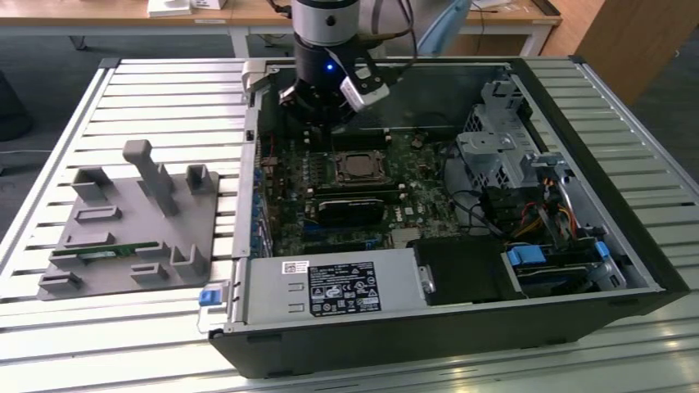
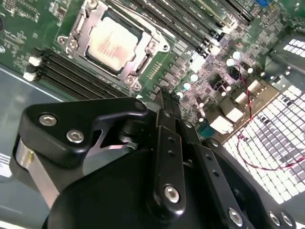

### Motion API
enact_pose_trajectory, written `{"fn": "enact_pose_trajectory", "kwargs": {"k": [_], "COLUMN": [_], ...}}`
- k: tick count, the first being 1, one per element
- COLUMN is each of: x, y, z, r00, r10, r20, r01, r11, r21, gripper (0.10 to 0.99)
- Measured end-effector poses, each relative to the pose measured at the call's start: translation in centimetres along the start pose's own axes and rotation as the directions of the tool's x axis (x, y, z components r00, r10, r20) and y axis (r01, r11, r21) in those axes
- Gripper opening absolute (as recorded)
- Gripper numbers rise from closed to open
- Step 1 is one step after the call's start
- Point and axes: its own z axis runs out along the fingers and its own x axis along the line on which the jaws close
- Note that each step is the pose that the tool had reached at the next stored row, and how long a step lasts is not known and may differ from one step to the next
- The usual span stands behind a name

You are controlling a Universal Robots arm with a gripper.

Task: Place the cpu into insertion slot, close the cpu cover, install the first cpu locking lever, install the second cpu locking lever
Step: 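Install the first cpu locking lever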

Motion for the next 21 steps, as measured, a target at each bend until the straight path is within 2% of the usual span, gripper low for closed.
{"fn": "enact_pose_trajectory", "kwargs": {"k": [5, 12, 21], "x": [0.11, 0.24, 0.19], "y": [0.14, 0.71, 1.60], "z": [0.00, 0.11, 0.29], "r00": [1.0000, 0.9996, 0.9996], "r10": [0.000, 0.028, 0.029], "r20": [0.0009, 0.0018, 0.0020], "r01": [0.000, -0.028, -0.029], "r11": [1.0000, 0.9996, 0.9996], "r21": [0.000, 0.000, 0.000], "gripper": [0.106, 0.106, 0.106]}}
